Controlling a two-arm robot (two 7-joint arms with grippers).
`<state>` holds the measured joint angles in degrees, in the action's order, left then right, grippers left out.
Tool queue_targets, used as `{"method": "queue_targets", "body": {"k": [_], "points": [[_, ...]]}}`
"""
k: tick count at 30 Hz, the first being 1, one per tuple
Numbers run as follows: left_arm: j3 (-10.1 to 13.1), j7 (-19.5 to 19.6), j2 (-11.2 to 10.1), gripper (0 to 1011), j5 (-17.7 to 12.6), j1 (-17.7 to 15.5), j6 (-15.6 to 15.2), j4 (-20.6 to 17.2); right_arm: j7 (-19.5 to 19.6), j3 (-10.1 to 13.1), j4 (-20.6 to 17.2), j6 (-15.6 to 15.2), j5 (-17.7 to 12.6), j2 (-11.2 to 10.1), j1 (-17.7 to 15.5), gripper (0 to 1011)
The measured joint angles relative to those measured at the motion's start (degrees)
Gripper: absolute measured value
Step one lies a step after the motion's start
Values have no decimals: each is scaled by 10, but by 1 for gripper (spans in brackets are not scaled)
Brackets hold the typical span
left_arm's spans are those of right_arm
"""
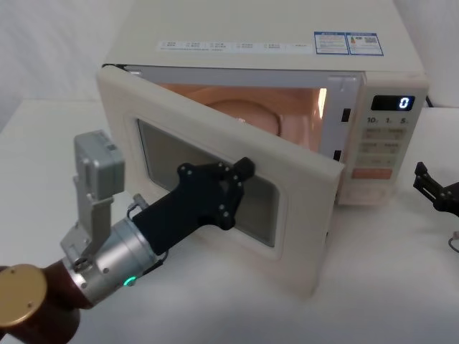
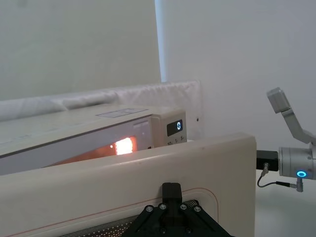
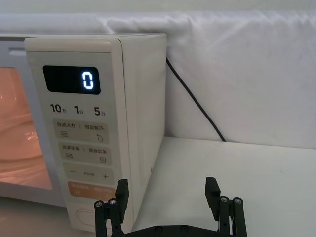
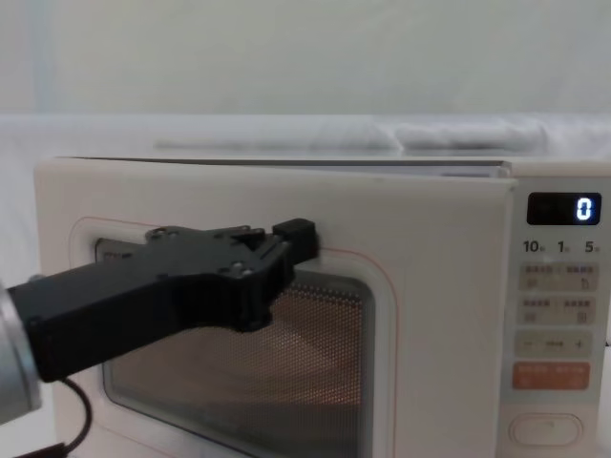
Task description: Press the button to open the microwave door with one hand; close the microwave door with the other hand.
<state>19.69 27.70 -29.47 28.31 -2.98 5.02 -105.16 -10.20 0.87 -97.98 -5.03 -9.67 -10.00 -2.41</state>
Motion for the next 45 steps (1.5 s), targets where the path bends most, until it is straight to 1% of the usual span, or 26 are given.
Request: {"method": "queue_targets", "body": {"k": [2,5,8,12,18,25,38,45], "points": [[5,-1,5,0,-4,-9,-3,7,0,0,0,0,0,0,0,1002],[12,-9,20,0,-13,-26,-2,22,0,0,0,0,0,0,0,1002],[17,-13,29,0,-18,-37,-2,31,0,0,0,0,0,0,0,1002],[28,-16,46,0,-28,-61,-4,52,0,0,0,0,0,0,0,1002],[38,-15,64,0,-35,-86,-3,78,0,0,0,0,0,0,0,1002],[47,-10,73,0,-39,-107,-8,95,0,0,0,0,0,0,0,1002],[73,6,99,0,-49,-162,-13,134,0,0,0,0,0,0,0,1002],[85,9,109,0,-57,-186,-16,153,0,0,0,0,0,0,0,1002]]}}
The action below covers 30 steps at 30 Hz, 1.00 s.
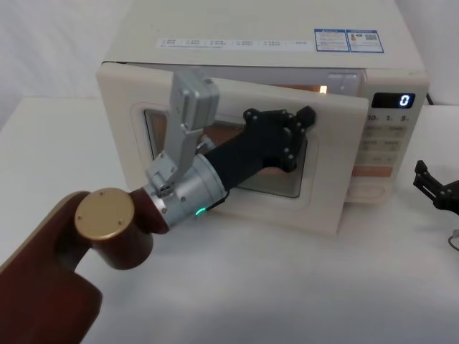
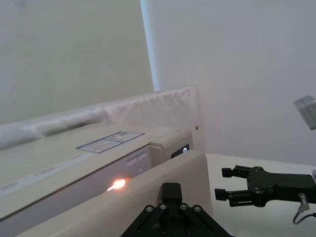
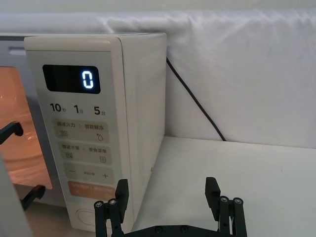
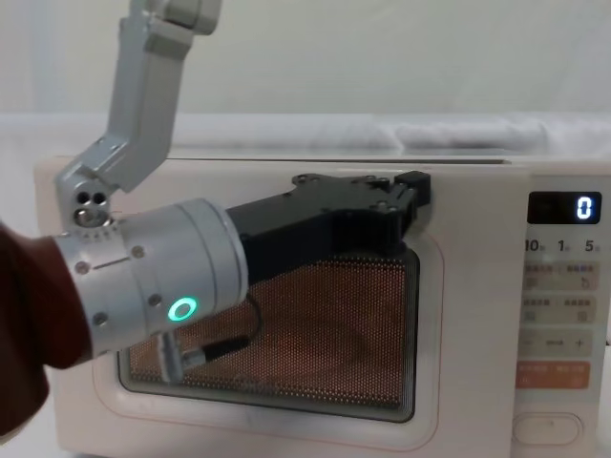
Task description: Press the button to open the microwave door with one hand; close the microwave door with the other hand.
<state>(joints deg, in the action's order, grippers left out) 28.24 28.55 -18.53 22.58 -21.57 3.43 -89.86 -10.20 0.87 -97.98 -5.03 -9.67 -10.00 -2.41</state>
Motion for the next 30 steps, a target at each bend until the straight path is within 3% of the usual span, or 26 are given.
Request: {"method": "queue_targets", "body": {"k": [12,30], "points": [[12,-9,23,0,-17,-29,0,32,0,0,0,0,0,0,0,1002],[22,-24,47,0,-36,-44,-9,62,0,0,0,0,0,0,0,1002]]}}
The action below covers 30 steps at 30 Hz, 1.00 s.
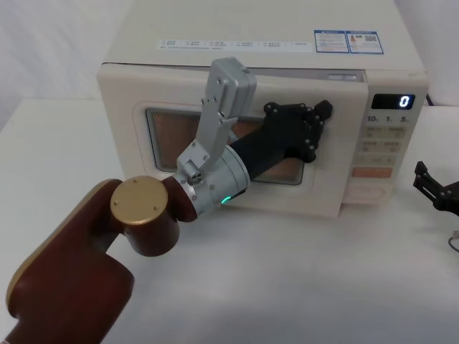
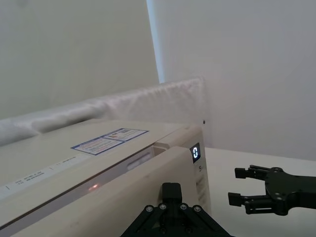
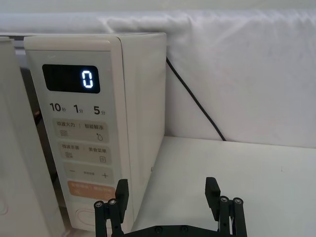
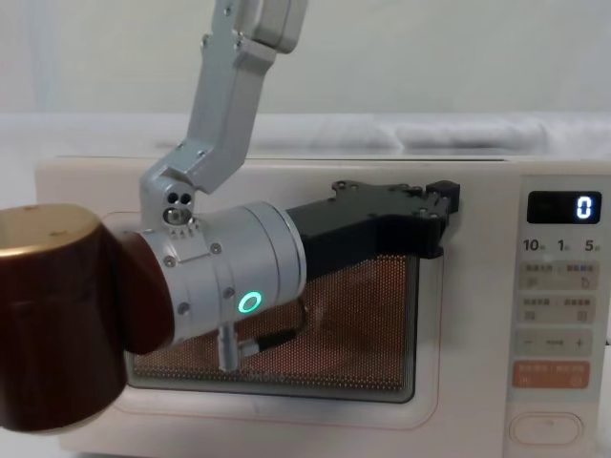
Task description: Press the button to open the microwave door with one hand; close the microwave door with the other hand.
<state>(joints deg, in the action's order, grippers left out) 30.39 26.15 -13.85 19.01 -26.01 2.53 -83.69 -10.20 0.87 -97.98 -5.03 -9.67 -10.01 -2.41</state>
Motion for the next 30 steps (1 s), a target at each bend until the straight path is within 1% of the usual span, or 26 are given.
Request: {"method": "queue_targets", "body": {"k": [10,22,30], "points": [[-4,-9,17,0,-10,-9,6,17,0,0,0,0,0,0,0,1002],[-8,-20,28,0,-22,-7,14,23,0,0,0,0,0,0,0,1002],[-9,-24,36,0,-31,-14,13,36,0,0,0,0,0,0,0,1003]]}}
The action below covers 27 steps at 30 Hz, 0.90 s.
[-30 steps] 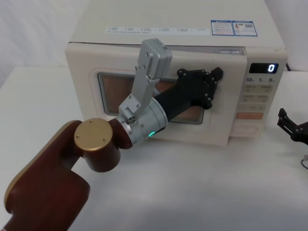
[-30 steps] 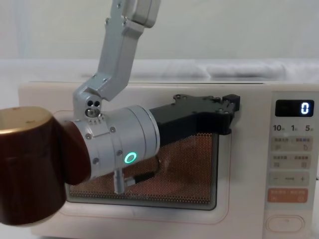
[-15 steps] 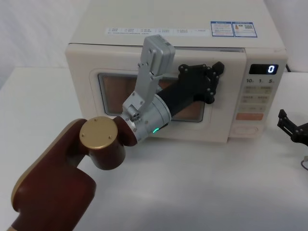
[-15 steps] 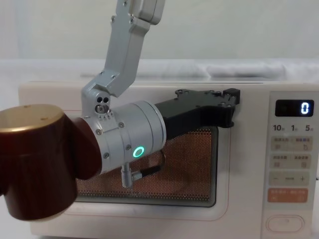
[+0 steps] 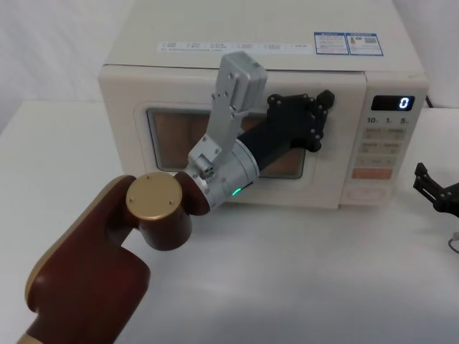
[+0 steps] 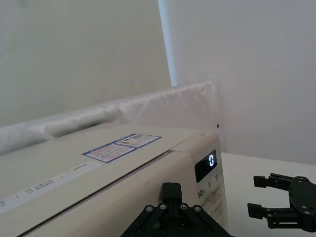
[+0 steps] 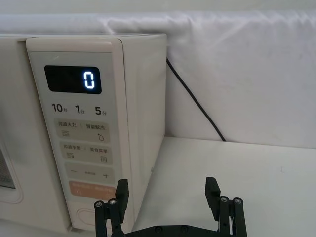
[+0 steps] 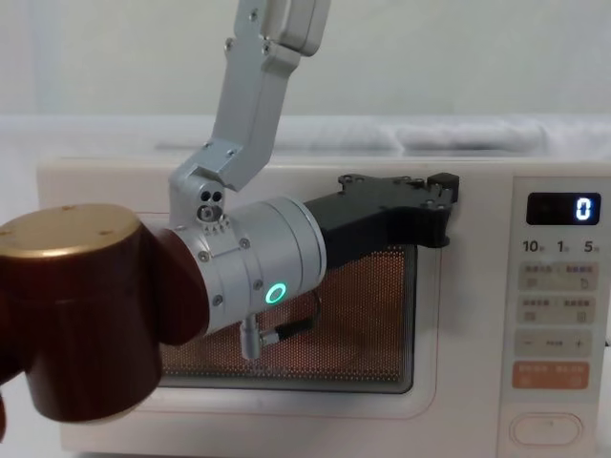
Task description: Press the button to open the microwave door with one hand; close the microwave door with the other hand.
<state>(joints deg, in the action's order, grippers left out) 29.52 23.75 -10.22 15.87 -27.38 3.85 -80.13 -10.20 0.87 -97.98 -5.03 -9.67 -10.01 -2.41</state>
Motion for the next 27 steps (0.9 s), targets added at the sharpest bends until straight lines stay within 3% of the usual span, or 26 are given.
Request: {"method": "queue_targets", "body": {"k": [12,27], "points": [[2,11,13,0,-3,-19,-1,24,0,0,0,0,0,0,0,1002],[5,14,18,0,1,-17,-6,26,0,0,0,0,0,0,0,1002]]}}
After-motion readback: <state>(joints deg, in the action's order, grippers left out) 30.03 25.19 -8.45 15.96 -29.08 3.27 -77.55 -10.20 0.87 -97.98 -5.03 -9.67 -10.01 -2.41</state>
